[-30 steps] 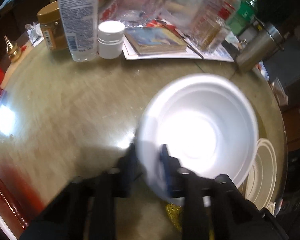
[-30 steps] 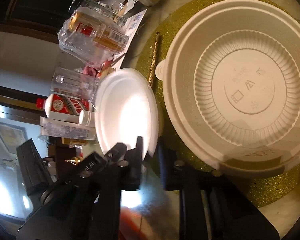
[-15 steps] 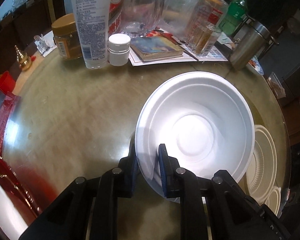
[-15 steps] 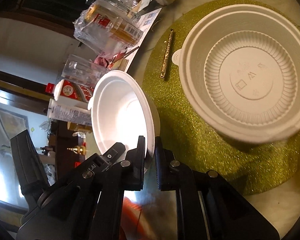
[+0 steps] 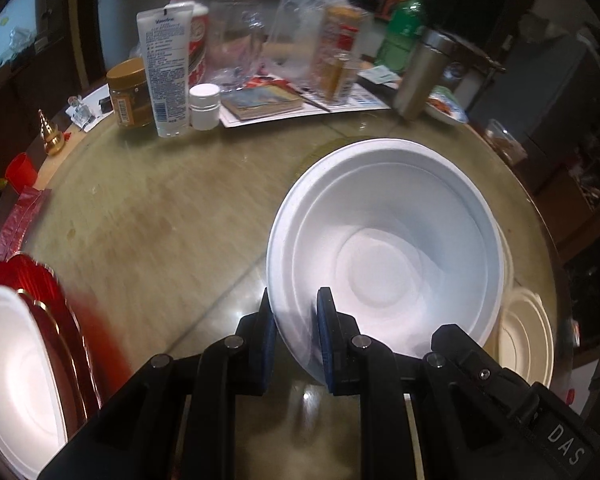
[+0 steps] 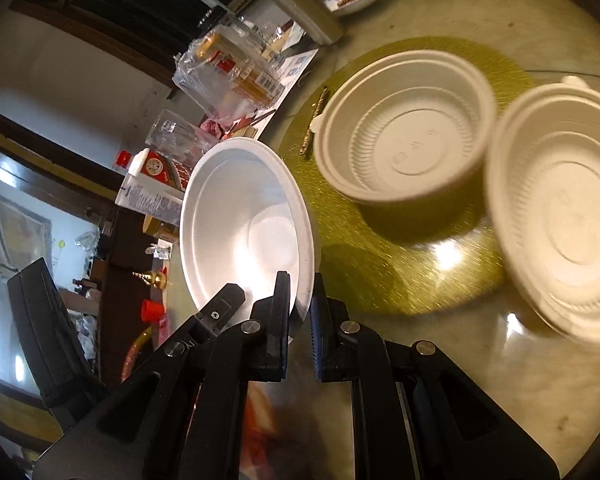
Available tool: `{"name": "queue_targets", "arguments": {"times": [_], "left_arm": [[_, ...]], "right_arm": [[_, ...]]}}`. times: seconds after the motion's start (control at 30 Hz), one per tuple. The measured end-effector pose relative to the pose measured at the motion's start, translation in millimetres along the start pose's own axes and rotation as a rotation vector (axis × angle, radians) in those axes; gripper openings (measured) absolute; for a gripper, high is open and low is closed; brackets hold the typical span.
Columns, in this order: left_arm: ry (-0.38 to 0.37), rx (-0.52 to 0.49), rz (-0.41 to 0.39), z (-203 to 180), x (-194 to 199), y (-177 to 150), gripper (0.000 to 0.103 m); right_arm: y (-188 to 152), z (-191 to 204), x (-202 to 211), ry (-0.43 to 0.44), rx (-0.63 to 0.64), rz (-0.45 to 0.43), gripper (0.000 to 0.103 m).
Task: Organize plates and bowls
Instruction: 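Lift and carry the smaller foam bowl with both tools toward the red stack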
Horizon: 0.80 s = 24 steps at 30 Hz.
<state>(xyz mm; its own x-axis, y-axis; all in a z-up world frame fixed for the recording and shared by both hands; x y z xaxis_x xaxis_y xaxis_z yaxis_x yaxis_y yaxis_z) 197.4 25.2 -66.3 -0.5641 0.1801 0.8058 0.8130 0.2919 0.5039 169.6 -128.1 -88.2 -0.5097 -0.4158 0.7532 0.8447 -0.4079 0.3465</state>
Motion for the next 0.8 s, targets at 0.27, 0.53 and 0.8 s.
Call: {"name": "queue_targets", "arguments": {"times": [0.27, 0.53, 0.8], "left_arm": [[-0.008, -0.081, -0.037, -13.0, 14.1, -40.8, 0.019], [-0.008, -0.097, -0.050, -6.8, 14.2, -60.1, 0.019], [-0.010, -0.103, -0.054, -0.5, 12.8, -72.3, 0.019]], "right_arm": [[-32.4, -24.2, 26.9, -0.014, 0.002, -0.044, 0.009], [-52.3, -33.5, 28.7, -0.038, 0.032, -0.072, 0.009], [-63.8, -34.6, 27.0, -0.050, 0.053, -0.083, 0.009]]}}
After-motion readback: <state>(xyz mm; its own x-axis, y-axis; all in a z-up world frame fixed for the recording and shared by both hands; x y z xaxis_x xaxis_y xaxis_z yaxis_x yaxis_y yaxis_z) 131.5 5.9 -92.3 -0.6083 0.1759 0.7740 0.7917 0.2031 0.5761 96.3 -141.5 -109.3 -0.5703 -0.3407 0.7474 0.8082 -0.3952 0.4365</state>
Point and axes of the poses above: each gripper's, at about its wrist camera, not at the fingertips, and x roughly against the way its jaws point, z to its left, y to its top, the point moved 4 cm from there along -x, roughly the way its jaws point, and after that the axes turned 7 degrees about -y, right-handed, at the moved point
